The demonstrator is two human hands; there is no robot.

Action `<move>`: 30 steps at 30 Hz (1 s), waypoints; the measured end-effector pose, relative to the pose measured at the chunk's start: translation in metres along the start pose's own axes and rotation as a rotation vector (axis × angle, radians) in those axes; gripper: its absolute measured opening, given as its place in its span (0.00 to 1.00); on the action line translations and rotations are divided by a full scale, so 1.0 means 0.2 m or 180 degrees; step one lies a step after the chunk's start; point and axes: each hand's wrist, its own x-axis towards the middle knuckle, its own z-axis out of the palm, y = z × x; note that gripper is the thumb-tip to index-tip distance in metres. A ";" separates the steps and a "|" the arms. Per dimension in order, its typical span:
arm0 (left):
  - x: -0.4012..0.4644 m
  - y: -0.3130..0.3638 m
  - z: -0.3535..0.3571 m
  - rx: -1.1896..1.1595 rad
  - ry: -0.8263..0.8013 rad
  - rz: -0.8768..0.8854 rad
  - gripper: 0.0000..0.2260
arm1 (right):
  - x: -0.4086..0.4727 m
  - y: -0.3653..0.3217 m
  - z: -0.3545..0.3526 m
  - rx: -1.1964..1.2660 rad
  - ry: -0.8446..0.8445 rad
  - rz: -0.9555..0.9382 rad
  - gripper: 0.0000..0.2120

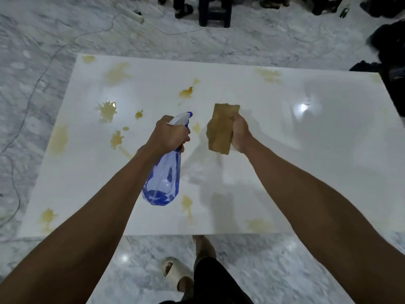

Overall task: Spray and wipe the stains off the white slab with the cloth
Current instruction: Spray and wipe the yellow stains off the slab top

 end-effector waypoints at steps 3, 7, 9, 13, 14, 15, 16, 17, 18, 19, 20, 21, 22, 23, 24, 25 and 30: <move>0.20 0.04 -0.03 -0.0082 0.0070 -0.0039 0.10 | 0.36 -0.16 0.14 -0.1195 0.0703 -0.0596 0.17; 0.45 0.03 -0.09 -0.0177 0.0218 0.0004 0.07 | 0.89 -0.31 0.30 -0.4042 0.0977 -0.1419 0.22; 0.53 0.02 -0.11 -0.0171 0.0281 0.0012 0.08 | 1.06 -0.25 0.37 -0.4646 0.0458 -0.1172 0.22; 0.62 -0.02 -0.16 -0.0091 0.0399 -0.0089 0.09 | 1.18 0.06 0.40 -0.5321 -0.0361 -0.0775 0.27; 0.63 -0.03 -0.18 -0.0043 0.0406 -0.0083 0.09 | 1.16 0.11 0.39 -0.5286 -0.0263 -0.0833 0.27; 0.63 -0.04 -0.19 0.0002 0.0386 -0.0075 0.09 | 1.14 0.13 0.38 -0.5320 -0.0231 -0.0887 0.27; 0.63 -0.04 -0.20 0.0036 0.0354 -0.0073 0.10 | 1.09 0.14 0.37 -0.5420 -0.0249 -0.0924 0.28; 0.63 -0.05 -0.20 0.0053 0.0323 -0.0093 0.11 | 1.06 0.16 0.37 -0.5473 -0.0269 -0.0933 0.28; 0.61 -0.06 -0.20 0.0060 0.0300 -0.0117 0.11 | 1.01 0.18 0.36 -0.5522 -0.0276 -0.0942 0.28; 0.59 -0.07 -0.20 0.0061 0.0274 -0.0139 0.11 | 0.97 0.22 0.35 -0.5543 -0.0257 -0.0923 0.28; 0.56 -0.08 -0.20 0.0054 0.0243 -0.0166 0.11 | 0.91 0.27 0.35 -0.5547 -0.0260 -0.0900 0.29; 0.52 -0.09 -0.20 0.0049 0.0211 -0.0199 0.10 | 0.84 0.34 0.34 -0.5518 -0.0276 -0.0937 0.29; 0.48 -0.11 -0.19 0.0056 0.0167 -0.0221 0.09 | 0.77 0.40 0.33 -0.5456 -0.0275 -0.0990 0.29; 0.44 -0.12 -0.19 0.0063 0.0123 -0.0246 0.09 | 0.69 0.46 0.31 -0.5393 -0.0255 -0.1068 0.29; 0.38 -0.13 -0.19 0.0063 0.0088 -0.0252 0.10 | 0.60 0.52 0.30 -0.5353 -0.0229 -0.1130 0.29; 0.33 -0.15 -0.18 0.0064 0.0063 -0.0241 0.10 | 0.50 0.58 0.29 -0.5322 -0.0232 -0.1133 0.29; -0.03 -0.27 -0.19 0.0054 -0.0149 -0.0208 0.12 | -0.07 0.90 0.29 -0.5315 -0.0254 -0.0792 0.28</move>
